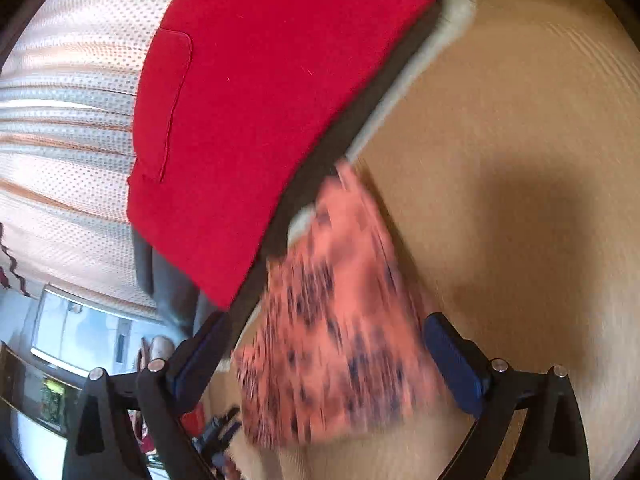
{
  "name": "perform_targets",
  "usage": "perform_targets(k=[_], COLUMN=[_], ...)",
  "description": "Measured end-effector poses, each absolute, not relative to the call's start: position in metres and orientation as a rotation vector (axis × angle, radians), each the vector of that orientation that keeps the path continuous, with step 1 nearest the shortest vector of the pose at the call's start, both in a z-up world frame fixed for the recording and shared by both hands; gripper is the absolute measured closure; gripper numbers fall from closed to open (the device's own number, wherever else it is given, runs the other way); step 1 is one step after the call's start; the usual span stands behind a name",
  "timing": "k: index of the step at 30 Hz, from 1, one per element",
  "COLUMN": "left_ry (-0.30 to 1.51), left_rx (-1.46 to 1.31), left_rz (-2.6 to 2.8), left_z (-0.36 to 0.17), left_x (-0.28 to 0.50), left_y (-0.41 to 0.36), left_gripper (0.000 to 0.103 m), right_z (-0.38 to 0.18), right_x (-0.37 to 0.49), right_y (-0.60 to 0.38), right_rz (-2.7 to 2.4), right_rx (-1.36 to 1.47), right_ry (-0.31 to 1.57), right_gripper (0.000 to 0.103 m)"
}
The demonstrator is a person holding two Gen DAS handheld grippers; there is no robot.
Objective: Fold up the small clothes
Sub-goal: 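Release the hem from both tools and press the folded blouse flat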
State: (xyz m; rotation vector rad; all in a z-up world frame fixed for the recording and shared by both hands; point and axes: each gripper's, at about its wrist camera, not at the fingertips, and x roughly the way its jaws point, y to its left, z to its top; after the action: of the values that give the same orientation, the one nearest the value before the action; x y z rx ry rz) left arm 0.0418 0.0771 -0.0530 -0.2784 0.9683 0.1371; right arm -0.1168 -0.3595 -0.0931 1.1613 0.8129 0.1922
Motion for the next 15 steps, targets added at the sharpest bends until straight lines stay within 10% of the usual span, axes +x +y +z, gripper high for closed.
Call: perform_targets(k=[15], left_ry=[0.911], left_rx=[-0.180], left_rz=[0.047], left_z=[-0.004], left_x=[-0.021], left_y=[0.013], left_gripper=[0.026], right_z=[-0.119], right_x=[-0.109], right_y=[-0.298], right_rz=[0.102], right_rx=[1.288], right_ry=[0.802], right_gripper=[0.004])
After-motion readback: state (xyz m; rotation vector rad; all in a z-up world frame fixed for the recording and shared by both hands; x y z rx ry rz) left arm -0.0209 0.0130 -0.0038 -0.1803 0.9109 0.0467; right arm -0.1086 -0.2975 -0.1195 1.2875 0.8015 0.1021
